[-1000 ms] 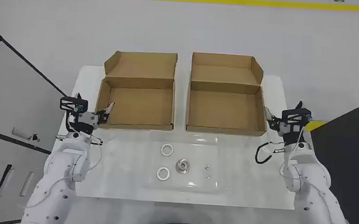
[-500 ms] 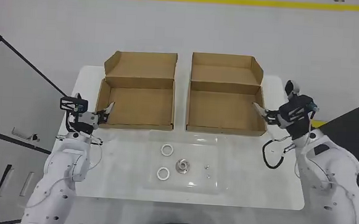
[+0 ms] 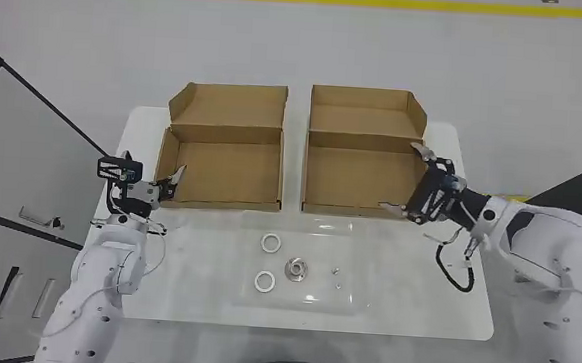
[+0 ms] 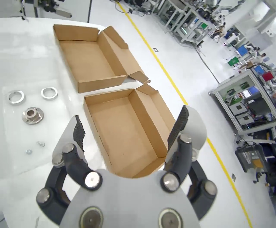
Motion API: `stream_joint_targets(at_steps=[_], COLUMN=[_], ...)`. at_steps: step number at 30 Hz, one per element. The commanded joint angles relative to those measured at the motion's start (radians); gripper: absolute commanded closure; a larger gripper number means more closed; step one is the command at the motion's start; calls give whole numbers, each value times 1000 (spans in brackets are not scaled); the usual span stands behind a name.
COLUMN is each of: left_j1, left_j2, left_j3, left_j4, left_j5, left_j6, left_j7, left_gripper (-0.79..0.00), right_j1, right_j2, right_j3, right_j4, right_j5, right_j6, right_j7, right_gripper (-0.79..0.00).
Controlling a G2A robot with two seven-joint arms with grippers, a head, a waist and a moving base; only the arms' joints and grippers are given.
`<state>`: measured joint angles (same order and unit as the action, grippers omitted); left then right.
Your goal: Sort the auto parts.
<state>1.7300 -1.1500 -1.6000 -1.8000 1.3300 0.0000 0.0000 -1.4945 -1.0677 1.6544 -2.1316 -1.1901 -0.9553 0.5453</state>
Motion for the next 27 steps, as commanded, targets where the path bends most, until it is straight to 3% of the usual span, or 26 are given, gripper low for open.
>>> stream_joint_targets(at_steps=[1,9,27], left_j1=[0,0,0], left_j2=[0,0,0], left_j3=[0,0,0], left_j4=[0,0,0], left_j5=[0,0,0], left_j6=[0,0,0], left_j7=[0,0,0], left_gripper=[-785,-785,-785], right_j1=[33,176,515], right_j2=[6,56,267], right_j3=[-23,-212,-700], right_j4=[-5,-22,16], right_j5=[13,133,103], right_j6=[-45,-57,-57], right_j7=[54,263,263], right_gripper=[-785,-785,-785])
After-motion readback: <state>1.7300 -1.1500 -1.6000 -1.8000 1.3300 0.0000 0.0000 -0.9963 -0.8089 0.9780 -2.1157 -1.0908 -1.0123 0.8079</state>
